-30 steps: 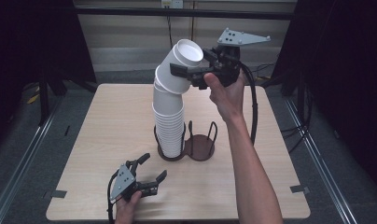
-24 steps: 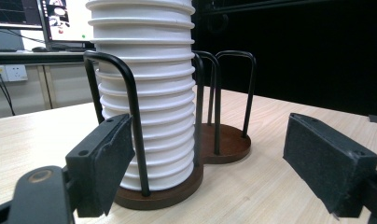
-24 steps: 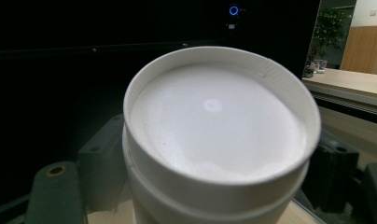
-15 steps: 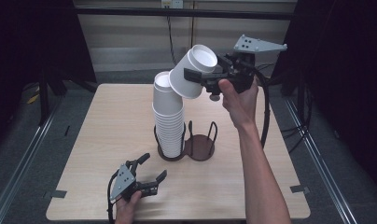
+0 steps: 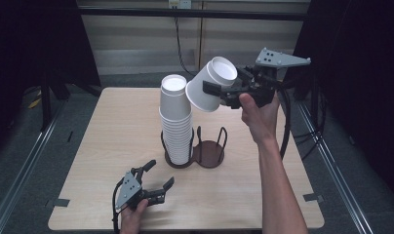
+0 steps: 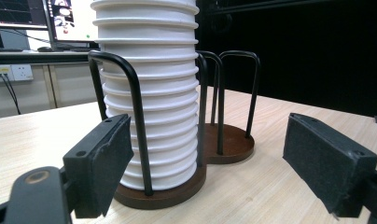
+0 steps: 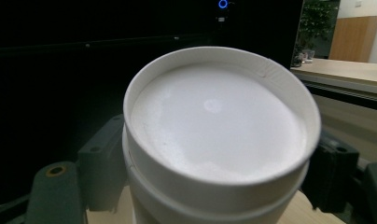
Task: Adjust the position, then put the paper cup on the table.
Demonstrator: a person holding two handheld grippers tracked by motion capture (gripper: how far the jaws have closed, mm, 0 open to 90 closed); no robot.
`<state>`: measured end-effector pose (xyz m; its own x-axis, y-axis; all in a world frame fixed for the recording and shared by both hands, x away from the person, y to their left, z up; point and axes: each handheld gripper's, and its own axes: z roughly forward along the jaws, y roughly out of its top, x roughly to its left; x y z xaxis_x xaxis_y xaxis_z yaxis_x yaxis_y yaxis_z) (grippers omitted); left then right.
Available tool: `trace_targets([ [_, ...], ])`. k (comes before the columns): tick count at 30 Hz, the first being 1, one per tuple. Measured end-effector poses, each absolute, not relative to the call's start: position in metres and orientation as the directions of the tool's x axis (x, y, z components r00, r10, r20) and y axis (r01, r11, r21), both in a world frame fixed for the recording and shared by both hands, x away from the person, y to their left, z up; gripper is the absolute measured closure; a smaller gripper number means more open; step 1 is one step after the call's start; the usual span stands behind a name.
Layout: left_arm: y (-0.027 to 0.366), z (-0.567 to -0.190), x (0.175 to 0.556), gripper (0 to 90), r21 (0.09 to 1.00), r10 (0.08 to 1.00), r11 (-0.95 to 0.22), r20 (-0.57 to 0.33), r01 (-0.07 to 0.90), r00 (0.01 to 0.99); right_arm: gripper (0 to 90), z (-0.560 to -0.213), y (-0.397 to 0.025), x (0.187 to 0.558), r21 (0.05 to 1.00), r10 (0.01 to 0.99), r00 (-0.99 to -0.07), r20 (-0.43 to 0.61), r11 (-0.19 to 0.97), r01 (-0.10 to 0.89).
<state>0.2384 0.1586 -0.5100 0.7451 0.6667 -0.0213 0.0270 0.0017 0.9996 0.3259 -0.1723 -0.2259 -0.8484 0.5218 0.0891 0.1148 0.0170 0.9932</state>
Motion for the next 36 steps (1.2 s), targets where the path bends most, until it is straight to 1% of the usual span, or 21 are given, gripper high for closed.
trace_targets([
  [2, 0.159, -0.510, 0.239, 15.8, 1.000, 0.675, -0.012, -0.007, 0.020, 0.738, 21.6, -0.231, -0.176, 0.324, 0.992, 0.531, -0.842, 0.095, 0.021, 0.125],
  [3, 0.158, -0.510, 0.239, 15.8, 0.999, 0.673, -0.003, -0.023, 0.033, 0.739, 21.5, -0.236, -0.179, 0.323, 0.991, 0.530, -0.842, 0.100, 0.027, 0.134],
  [4, 0.158, -0.510, 0.239, 15.9, 0.999, 0.672, -0.006, -0.019, 0.032, 0.740, 21.6, -0.238, -0.180, 0.323, 0.990, 0.533, -0.840, 0.099, 0.030, 0.136],
  [5, 0.159, -0.509, 0.240, 15.9, 0.999, 0.668, -0.024, -0.001, 0.023, 0.744, 21.5, -0.240, -0.181, 0.322, 0.990, 0.534, -0.840, 0.099, 0.031, 0.137],
  [6, 0.159, -0.509, 0.240, 16.0, 0.999, 0.668, -0.024, -0.001, 0.023, 0.744, 21.5, -0.240, -0.181, 0.322, 0.990, 0.534, -0.840, 0.099, 0.031, 0.137],
  [9, 0.157, -0.509, 0.240, 15.8, 0.999, 0.665, -0.014, -0.022, 0.042, 0.746, 21.6, -0.246, -0.182, 0.318, 0.989, 0.534, -0.840, 0.100, 0.036, 0.141],
  [12, 0.157, -0.508, 0.241, 15.7, 0.998, 0.664, -0.043, 0.003, 0.035, 0.748, 21.5, -0.253, -0.184, 0.314, 0.987, 0.539, -0.836, 0.105, 0.045, 0.153],
  [15, 0.156, -0.508, 0.240, 15.7, 0.998, 0.653, -0.038, -0.018, 0.056, 0.757, 21.6, -0.265, -0.185, 0.311, 0.984, 0.540, -0.834, 0.117, 0.048, 0.170],
  [17, 0.157, -0.506, 0.240, 15.6, 0.997, 0.650, -0.055, -0.011, 0.061, 0.760, 21.6, -0.270, -0.185, 0.309, 0.984, 0.539, -0.834, 0.121, 0.046, 0.173],
  [20, 0.158, -0.503, 0.240, 15.7, 0.997, 0.633, -0.023, -0.044, 0.076, 0.773, 21.6, -0.275, -0.185, 0.305, 0.983, 0.537, -0.835, 0.124, 0.047, 0.177],
  [23, 0.158, -0.496, 0.239, 15.7, 0.997, 0.620, -0.054, -0.010, 0.055, 0.785, 21.6, -0.280, -0.183, 0.301, 0.982, 0.536, -0.836, 0.120, 0.059, 0.180],
  [25, 0.156, -0.492, 0.238, 15.7, 0.997, 0.606, -0.051, -0.016, 0.059, 0.795, 21.6, -0.284, -0.181, 0.300, 0.981, 0.532, -0.838, 0.119, 0.070, 0.184],
  [32, 0.154, -0.475, 0.238, 16.2, 0.996, 0.593, -0.080, 0.008, 0.049, 0.805, 21.6, -0.302, -0.170, 0.293, 0.973, 0.516, -0.848, 0.122, 0.106, 0.205],
  [33, 0.155, -0.472, 0.238, 16.2, 0.994, 0.589, -0.098, 0.021, 0.046, 0.808, 21.6, -0.304, -0.169, 0.292, 0.973, 0.514, -0.849, 0.124, 0.106, 0.206],
  [34, 0.153, -0.471, 0.238, 16.2, 0.995, 0.591, -0.085, 0.009, 0.050, 0.806, 21.6, -0.306, -0.168, 0.292, 0.971, 0.516, -0.848, 0.123, 0.114, 0.210],
  [36, 0.153, -0.467, 0.239, 16.3, 0.994, 0.583, -0.100, 0.021, 0.046, 0.812, 21.6, -0.310, -0.166, 0.291, 0.969, 0.511, -0.850, 0.125, 0.119, 0.215],
])
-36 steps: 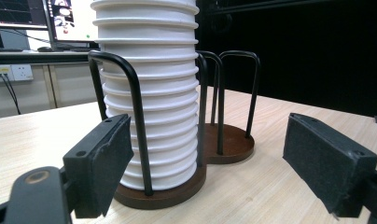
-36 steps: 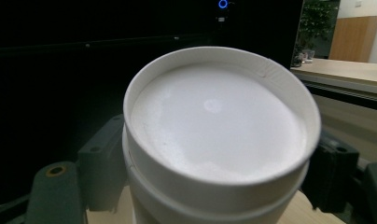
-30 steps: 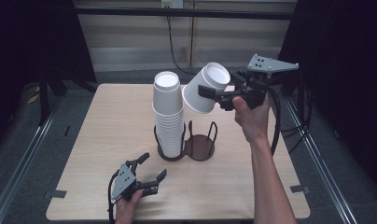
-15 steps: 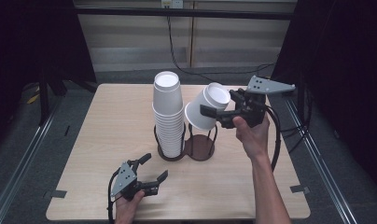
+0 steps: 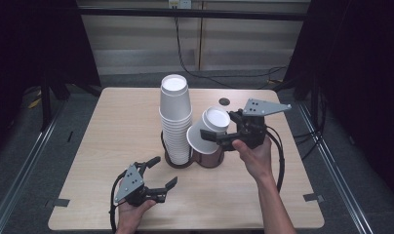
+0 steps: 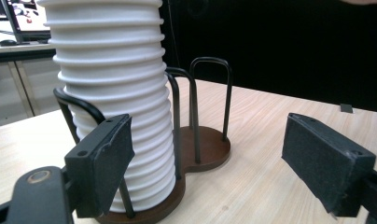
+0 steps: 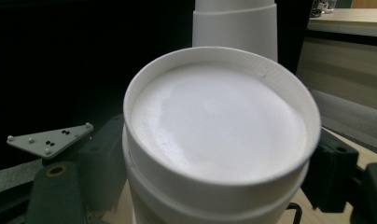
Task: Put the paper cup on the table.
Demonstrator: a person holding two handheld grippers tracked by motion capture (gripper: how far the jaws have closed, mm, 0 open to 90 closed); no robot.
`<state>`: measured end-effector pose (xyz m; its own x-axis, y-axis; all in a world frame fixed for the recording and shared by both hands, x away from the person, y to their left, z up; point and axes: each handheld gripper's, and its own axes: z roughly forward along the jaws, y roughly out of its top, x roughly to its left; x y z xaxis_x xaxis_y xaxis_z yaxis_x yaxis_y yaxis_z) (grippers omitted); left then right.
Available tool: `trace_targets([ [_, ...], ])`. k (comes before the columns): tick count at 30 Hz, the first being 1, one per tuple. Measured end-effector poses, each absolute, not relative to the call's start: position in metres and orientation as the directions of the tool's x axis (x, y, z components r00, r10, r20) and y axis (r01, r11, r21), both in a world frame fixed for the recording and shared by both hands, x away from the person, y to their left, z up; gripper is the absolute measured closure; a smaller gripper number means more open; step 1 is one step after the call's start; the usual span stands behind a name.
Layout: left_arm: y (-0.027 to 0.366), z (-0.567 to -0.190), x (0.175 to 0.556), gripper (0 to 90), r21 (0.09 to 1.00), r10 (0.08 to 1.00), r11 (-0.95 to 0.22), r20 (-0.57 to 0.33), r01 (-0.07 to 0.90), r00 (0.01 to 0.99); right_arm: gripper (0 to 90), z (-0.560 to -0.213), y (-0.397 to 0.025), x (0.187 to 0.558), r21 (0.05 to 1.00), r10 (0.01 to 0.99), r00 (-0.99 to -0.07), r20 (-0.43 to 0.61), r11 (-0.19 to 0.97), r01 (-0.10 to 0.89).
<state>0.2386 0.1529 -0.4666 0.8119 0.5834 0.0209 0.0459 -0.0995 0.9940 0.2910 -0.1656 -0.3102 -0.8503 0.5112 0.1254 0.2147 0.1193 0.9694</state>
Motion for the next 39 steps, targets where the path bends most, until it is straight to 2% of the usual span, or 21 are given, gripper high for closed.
trace_targets([
  [15, 0.146, -0.449, 0.237, 16.1, 0.990, 0.497, -0.136, 0.042, 0.030, 0.867, 21.8, -0.339, -0.154, 0.280, 0.962, 0.483, -0.861, 0.158, 0.121, 0.245],
  [39, 0.133, -0.447, 0.237, 15.5, 0.990, 0.364, -0.141, 0.037, 0.015, 0.931, 21.9, -0.394, -0.142, 0.260, 0.940, 0.439, -0.867, 0.237, 0.121, 0.319],
])
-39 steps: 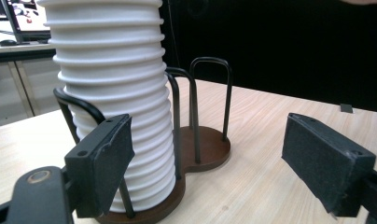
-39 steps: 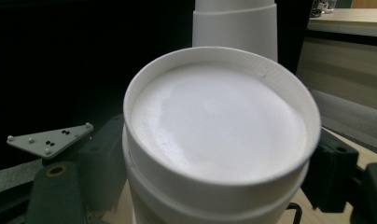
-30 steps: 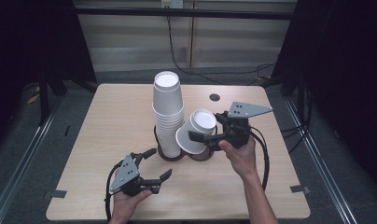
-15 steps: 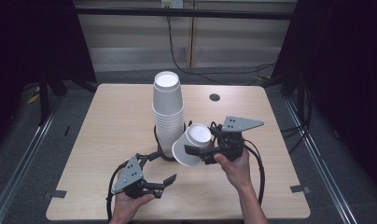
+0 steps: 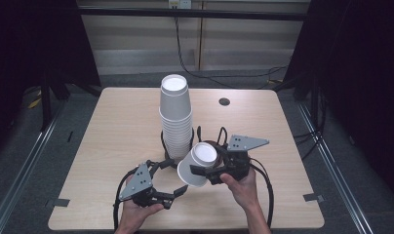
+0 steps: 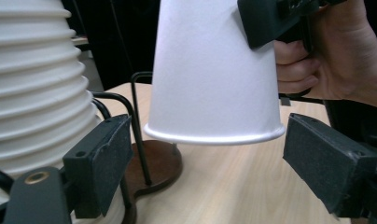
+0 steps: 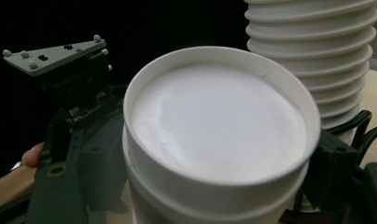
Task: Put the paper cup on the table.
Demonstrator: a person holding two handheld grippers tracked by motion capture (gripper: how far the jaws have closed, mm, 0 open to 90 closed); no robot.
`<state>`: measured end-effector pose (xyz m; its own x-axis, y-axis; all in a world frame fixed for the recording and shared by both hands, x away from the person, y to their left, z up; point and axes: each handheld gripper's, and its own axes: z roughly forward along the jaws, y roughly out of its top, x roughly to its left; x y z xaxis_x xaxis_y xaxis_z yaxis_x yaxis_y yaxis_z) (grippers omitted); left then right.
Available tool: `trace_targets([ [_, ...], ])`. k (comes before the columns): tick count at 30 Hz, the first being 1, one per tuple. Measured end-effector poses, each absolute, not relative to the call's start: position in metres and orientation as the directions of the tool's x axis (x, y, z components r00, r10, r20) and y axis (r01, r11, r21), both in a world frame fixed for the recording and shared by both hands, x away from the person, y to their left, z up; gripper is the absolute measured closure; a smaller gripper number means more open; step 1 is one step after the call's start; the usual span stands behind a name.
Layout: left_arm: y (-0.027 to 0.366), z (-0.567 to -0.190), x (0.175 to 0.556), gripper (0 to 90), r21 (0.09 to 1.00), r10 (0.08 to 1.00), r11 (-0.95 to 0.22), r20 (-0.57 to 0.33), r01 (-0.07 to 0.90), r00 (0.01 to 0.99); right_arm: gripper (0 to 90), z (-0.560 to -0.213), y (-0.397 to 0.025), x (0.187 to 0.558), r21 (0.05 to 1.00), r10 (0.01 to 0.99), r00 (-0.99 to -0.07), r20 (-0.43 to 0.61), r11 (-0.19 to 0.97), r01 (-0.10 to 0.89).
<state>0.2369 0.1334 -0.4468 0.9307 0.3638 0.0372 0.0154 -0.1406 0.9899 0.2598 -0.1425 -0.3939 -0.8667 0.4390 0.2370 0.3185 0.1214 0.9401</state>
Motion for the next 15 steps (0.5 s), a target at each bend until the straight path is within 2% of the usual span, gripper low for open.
trace_targets([
  [10, 0.124, -0.450, 0.244, 15.4, 0.991, 0.310, -0.130, 0.032, 0.009, 0.950, 22.0, -0.400, -0.136, 0.257, 0.937, 0.420, -0.875, 0.239, 0.137, 0.322],
  [15, 0.121, -0.452, 0.248, 9.7, 0.989, 0.284, -0.142, 0.007, 0.035, 0.959, 22.0, -0.401, -0.131, 0.256, 0.939, 0.405, -0.884, 0.235, 0.140, 0.314],
])
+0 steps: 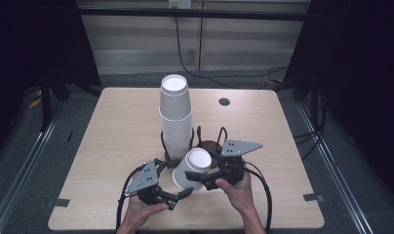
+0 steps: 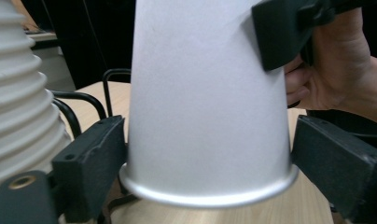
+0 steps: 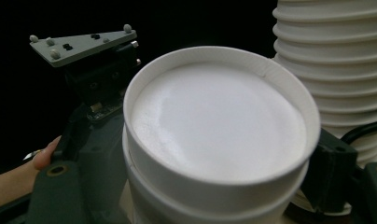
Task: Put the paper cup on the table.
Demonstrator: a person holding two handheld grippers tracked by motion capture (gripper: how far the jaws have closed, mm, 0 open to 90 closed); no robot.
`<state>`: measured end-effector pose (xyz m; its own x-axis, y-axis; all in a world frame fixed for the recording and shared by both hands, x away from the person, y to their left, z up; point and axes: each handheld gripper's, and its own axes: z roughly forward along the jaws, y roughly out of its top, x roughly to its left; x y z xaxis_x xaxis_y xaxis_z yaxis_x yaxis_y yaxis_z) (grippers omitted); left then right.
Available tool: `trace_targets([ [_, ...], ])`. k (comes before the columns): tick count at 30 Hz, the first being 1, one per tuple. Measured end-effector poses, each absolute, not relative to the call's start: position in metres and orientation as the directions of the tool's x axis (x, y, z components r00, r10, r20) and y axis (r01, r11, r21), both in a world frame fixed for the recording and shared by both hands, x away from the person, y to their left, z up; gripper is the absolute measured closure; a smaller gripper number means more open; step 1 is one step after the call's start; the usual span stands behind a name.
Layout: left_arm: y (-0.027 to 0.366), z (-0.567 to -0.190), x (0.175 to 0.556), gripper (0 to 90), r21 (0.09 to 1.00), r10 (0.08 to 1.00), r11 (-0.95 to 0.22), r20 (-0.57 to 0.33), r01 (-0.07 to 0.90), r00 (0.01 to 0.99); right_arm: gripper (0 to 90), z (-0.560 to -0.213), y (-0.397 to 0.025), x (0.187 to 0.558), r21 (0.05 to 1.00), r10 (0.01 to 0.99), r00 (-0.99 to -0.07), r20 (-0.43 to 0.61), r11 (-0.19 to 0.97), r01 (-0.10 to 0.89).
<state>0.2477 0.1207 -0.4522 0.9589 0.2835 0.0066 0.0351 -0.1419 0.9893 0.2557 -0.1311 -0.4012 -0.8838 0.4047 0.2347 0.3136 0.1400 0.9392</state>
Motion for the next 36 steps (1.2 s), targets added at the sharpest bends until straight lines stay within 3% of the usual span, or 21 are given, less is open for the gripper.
trace_targets([
  [14, 0.105, -0.449, 0.254, 7.1, 0.979, 0.240, -0.195, -0.004, 0.052, 0.971, 22.1, -0.405, -0.126, 0.255, 0.936, 0.378, -0.889, 0.259, 0.129, 0.328],
  [36, 0.111, -0.447, 0.258, 14.1, 0.967, 0.215, -0.244, -0.020, 0.073, 0.976, 14.8, -0.407, -0.130, 0.256, 0.938, 0.386, -0.884, 0.263, 0.111, 0.328],
])
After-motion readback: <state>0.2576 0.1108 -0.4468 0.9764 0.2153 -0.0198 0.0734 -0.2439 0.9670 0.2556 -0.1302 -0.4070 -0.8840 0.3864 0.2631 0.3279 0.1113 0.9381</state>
